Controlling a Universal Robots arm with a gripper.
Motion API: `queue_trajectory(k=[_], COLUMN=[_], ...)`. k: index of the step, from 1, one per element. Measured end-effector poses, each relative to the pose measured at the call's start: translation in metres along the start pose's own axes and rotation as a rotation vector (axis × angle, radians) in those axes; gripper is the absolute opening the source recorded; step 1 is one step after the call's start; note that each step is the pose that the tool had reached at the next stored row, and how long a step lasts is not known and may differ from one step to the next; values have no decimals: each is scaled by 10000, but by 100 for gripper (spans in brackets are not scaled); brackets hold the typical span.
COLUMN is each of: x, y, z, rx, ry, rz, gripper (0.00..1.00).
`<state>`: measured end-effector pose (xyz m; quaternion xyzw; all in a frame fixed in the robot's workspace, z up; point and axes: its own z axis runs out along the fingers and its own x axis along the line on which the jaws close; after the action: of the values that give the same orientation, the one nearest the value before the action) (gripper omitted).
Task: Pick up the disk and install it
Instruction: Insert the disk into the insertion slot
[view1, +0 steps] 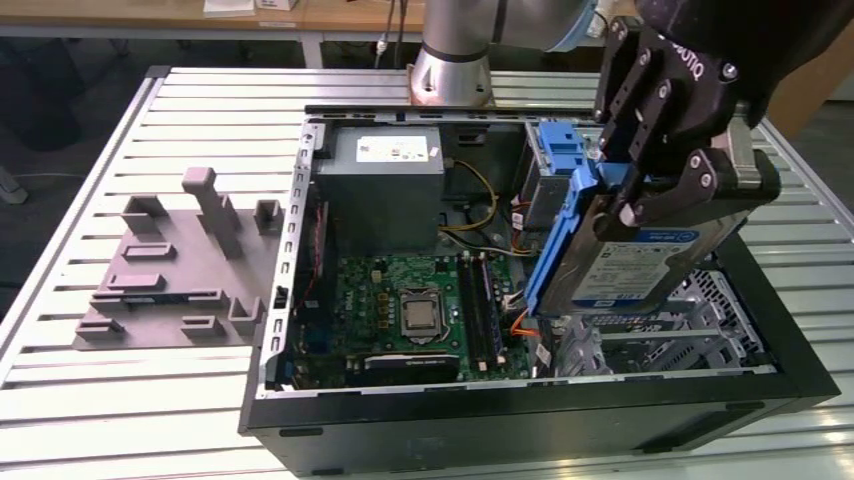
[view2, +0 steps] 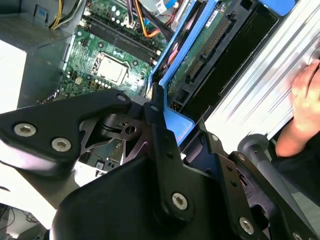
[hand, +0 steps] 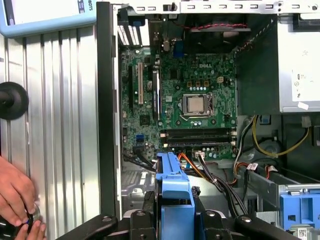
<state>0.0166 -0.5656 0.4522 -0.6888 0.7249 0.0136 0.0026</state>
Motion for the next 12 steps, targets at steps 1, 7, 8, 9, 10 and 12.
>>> queue_trajectory(k=[1, 7, 8, 9, 10, 12], x=[-1, -6, -7, -8, -9, -10], y=[-20, -130, -145, -161, -176, -206], z=[0, -1, -1, -1, -1, -1], rx=[-4, -36, -41, -45, -49, -56], ry=[0, 3, 4, 3, 4, 4], rz=[0, 1, 0, 2, 2, 2], gripper=[36, 36, 36, 36, 36, 36])
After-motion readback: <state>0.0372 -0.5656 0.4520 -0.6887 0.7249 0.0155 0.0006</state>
